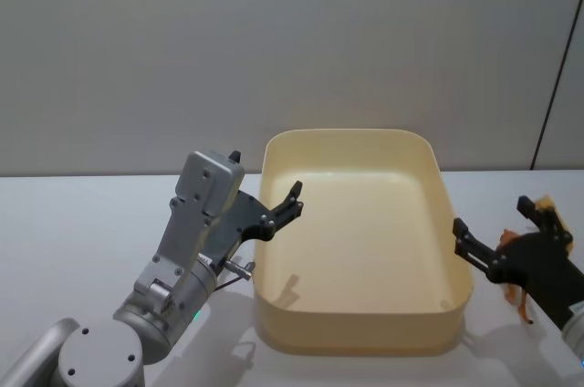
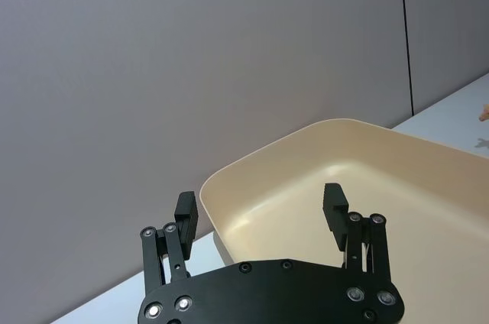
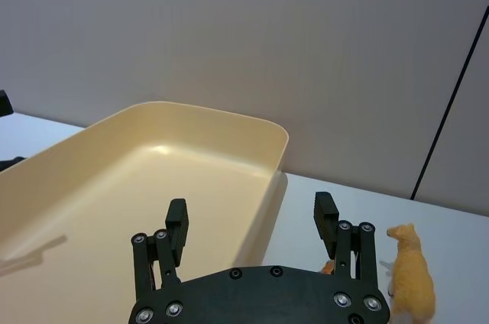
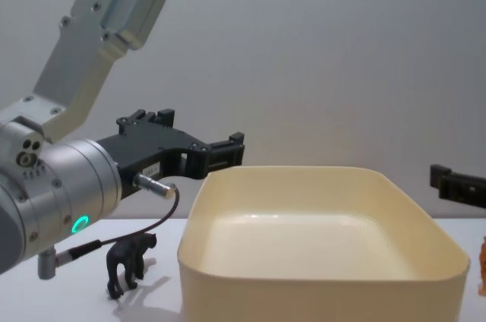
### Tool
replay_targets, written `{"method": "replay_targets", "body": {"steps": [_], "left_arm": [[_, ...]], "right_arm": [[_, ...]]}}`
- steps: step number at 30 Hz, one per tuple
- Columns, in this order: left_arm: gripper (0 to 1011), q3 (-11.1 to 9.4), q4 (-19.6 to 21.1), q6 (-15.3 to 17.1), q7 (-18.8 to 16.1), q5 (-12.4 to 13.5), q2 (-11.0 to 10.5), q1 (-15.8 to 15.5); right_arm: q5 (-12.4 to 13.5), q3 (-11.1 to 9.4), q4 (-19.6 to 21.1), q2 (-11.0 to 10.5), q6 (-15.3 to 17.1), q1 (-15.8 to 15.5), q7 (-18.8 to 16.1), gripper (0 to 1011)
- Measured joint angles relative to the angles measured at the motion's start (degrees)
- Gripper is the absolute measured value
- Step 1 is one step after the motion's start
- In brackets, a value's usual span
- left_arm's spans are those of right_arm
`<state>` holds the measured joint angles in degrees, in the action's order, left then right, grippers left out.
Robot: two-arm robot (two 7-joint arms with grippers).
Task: Pick up the toy alternately with two hands and place it into the central storage box.
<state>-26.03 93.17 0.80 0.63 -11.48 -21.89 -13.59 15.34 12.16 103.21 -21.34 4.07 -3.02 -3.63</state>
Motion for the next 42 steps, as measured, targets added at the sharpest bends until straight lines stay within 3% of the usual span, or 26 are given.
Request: {"method": "replay_targets", "body": {"steps": [16, 27, 34, 42], "left_arm": [[1002, 0.0, 0.0, 0.0, 0.0, 0.0, 0.0, 0.0], [1002, 0.0, 0.0, 0.0, 0.0, 0.0, 0.0, 0.0], [1002, 0.0, 0.0, 0.0, 0.0, 0.0, 0.0, 0.0], [1002, 0.0, 0.0, 0.0, 0.0, 0.0, 0.0, 0.0]], "right_arm": [[0.7, -1.4, 3.6, -2.7, 1.3, -5.2, 3.4, 1001], [3.2, -3.5, 4.1, -4.5, 0.3, -8.6, 6.8, 1001], [4.6, -4.2, 3.0, -4.9, 1.7, -8.9, 6.6, 1001], [4.8, -4.1, 0.0, -4.1, 3.8, -6.7, 4.5, 1001]]}}
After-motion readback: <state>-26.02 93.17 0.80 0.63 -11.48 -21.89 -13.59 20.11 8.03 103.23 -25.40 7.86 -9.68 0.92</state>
